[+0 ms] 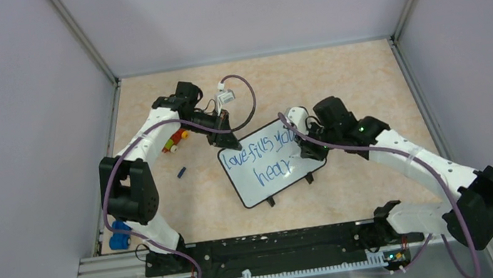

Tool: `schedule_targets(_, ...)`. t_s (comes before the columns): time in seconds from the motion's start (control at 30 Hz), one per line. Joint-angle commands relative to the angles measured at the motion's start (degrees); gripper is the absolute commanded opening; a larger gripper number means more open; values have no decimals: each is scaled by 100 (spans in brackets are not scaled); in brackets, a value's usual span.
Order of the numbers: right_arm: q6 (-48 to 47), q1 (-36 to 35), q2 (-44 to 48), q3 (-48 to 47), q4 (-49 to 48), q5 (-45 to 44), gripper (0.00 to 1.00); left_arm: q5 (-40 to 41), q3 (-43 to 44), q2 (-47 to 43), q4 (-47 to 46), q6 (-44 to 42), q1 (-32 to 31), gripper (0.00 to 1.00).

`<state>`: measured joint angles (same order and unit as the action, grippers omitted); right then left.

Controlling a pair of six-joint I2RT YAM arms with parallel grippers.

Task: Write a sentence on the whiteboard

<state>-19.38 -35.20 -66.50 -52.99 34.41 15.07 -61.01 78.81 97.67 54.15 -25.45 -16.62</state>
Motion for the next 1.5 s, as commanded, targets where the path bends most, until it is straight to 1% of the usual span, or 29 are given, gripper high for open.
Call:
schedule_targets(0.0,18,165,-124,-90,-328,-173,0,-145,119,-26,10,-144,-34,0)
schedule_targets(0.27,-216,694,12,-24,-128,-7,0,-165,157,22,18,-144,-34,0)
schedule_targets(0.5,-273,804,67,-63,-58,86,0,-180,166,54,24,-136,-34,0)
schedule_targets(0.77,-277,795,42,-598,314,847,0,-186,153,20,15,-124,-34,0)
schedule_targets(1.13,-266,795,-214,-658,64,720,0,-184,169,36,22,-134,-30,0)
schedule_targets(1.33,-323,785,-397,-581,-66,675,0,-166,147,40,18,-143,-33,0)
schedule_targets(1.47,-393,787,-353,-446,-37,615,0,-170,149,48,10,-142,-34,0)
